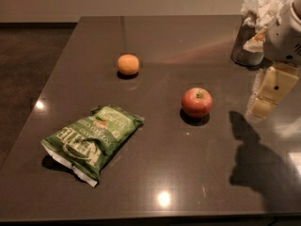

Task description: Move apple near green jalapeno chip bag

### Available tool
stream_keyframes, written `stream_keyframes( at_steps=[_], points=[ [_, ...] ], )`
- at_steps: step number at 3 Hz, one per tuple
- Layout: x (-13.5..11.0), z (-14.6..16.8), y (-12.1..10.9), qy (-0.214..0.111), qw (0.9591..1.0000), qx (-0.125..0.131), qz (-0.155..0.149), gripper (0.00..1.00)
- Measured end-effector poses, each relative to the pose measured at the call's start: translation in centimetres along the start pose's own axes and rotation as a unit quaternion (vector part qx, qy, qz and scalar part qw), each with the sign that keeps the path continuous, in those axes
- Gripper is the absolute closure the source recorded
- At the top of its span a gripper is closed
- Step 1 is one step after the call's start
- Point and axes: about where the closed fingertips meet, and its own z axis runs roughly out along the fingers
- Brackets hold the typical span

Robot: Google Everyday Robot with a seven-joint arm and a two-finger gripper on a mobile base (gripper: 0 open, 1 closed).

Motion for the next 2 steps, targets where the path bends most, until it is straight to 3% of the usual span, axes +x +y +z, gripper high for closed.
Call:
stream_keyframes(
  at_steps=[1, 2],
  points=[
    [-2.1, 3.5, -1.9, -0.037, 0.9988, -0.031, 0.001, 0.0],
    [-3.4, 6.5, -2.5, -0.062, 0.9972, -0.043, -0.005, 0.0]
  ],
)
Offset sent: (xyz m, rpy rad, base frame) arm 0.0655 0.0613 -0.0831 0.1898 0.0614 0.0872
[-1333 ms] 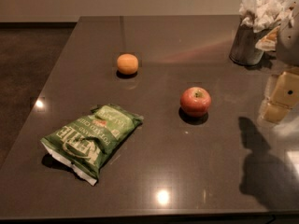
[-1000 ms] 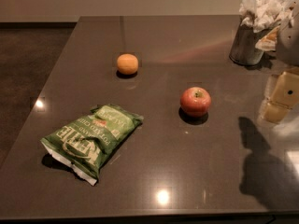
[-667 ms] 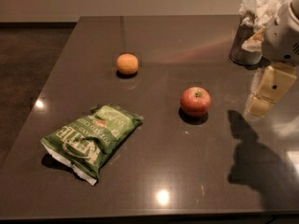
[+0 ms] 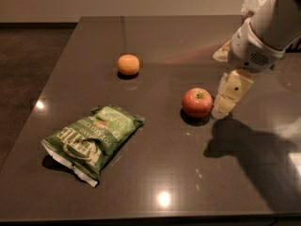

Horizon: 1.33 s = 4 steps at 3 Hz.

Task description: Move apple near green jalapeno chip bag

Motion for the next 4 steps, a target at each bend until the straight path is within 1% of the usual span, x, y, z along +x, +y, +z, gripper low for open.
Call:
stream_keyframes(
  at_steps=[1, 2, 3, 4],
  points=[
    [-0.5, 3.2, 0.0, -0.011, 0.9998, -0.016, -0.009, 0.0],
    [-1.0, 5.8, 0.4, -0.006, 0.9991, -0.025, -0.033, 0.0],
    [-1.1, 7.3, 0.6, 0.003, 0.9982, -0.032, -0.051, 0.0],
    [-1.1, 7.9, 0.7, 0.008, 0.9974, -0.04, -0.059, 0.15]
  ],
)
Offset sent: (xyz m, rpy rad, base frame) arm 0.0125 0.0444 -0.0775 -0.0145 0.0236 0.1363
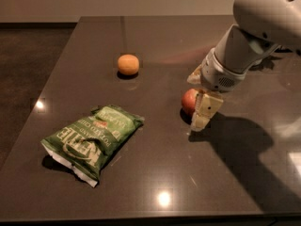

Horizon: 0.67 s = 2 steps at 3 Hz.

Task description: Move apple near green jalapeno chip bag

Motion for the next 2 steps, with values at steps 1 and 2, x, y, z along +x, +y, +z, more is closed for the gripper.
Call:
stream_keyframes(
  at_steps=[1, 2],
  points=[
    [0.0, 0.1, 0.0, 0.002, 1.0, -0.003, -0.006, 0.38],
    [-1.1, -0.4, 0.5, -0.005, 0.9998, -0.006, -0.02, 0.62]
  ],
)
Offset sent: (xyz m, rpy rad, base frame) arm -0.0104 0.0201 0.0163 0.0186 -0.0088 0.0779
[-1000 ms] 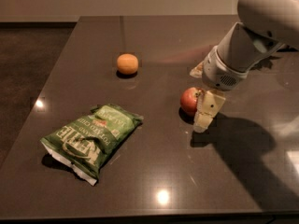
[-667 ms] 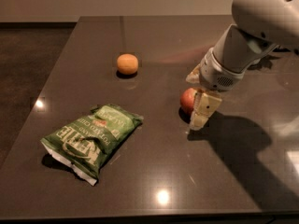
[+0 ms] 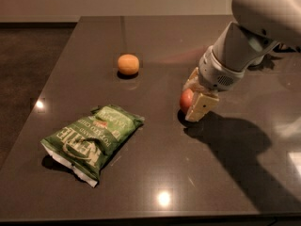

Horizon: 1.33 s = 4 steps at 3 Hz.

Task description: Move apple near green jalapeno chip bag

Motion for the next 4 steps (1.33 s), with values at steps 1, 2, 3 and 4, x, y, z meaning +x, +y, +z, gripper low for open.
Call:
stream_keyframes(
  at_steps=[1, 2, 3, 4],
  points=[
    [-2.8, -0.3, 1.1, -0.005, 0.9995, -0.001, -0.031, 0.85],
    [-5.9, 0.4, 2.7, -0.01, 0.9978, -0.014, -0.063, 1.0],
    [-8.3, 1.5, 4.5, -0.013, 0.9957, -0.031, -0.087, 1.0],
    [-9.9, 2.6, 5.9, -0.014, 0.9941, -0.033, -0.102, 1.0]
  ],
)
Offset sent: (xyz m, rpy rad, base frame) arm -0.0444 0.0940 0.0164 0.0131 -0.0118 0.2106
